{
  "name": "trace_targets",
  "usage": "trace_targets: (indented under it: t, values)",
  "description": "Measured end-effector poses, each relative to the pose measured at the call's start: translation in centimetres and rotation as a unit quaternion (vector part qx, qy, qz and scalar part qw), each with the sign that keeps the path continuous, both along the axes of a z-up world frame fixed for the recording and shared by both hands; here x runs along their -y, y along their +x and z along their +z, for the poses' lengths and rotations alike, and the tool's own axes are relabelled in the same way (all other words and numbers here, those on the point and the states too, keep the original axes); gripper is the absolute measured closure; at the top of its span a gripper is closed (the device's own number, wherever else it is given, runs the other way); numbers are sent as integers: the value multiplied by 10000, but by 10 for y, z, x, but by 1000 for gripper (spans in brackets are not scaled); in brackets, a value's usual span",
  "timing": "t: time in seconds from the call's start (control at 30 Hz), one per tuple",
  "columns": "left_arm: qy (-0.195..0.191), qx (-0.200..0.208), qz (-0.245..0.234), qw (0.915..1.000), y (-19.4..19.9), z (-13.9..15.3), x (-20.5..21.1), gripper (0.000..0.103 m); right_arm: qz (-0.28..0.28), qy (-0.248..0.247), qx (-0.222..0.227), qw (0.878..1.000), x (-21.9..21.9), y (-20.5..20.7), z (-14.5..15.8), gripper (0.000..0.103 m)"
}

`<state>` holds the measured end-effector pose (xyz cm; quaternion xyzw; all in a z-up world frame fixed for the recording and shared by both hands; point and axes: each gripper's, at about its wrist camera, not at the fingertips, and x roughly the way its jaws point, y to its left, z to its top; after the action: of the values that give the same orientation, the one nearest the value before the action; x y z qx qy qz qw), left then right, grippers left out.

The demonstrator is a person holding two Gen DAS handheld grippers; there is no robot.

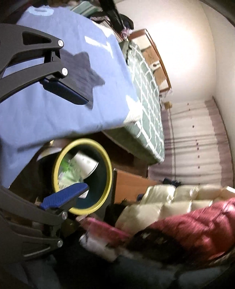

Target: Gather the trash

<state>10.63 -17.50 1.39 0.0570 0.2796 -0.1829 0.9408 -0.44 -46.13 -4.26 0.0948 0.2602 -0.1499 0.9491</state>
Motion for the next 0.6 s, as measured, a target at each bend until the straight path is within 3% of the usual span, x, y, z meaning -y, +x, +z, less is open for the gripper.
trace_targets:
  t: [0.27, 0.6]
  values:
    - [-174, 11, 963, 9952, -45, 5, -118, 5, 297, -238, 143, 9992, -35, -1, 23, 18]
    - [-502, 105, 1592, 9859, -78, -15, -171, 5, 413, -388, 223, 9981, -56, -15, 34, 15]
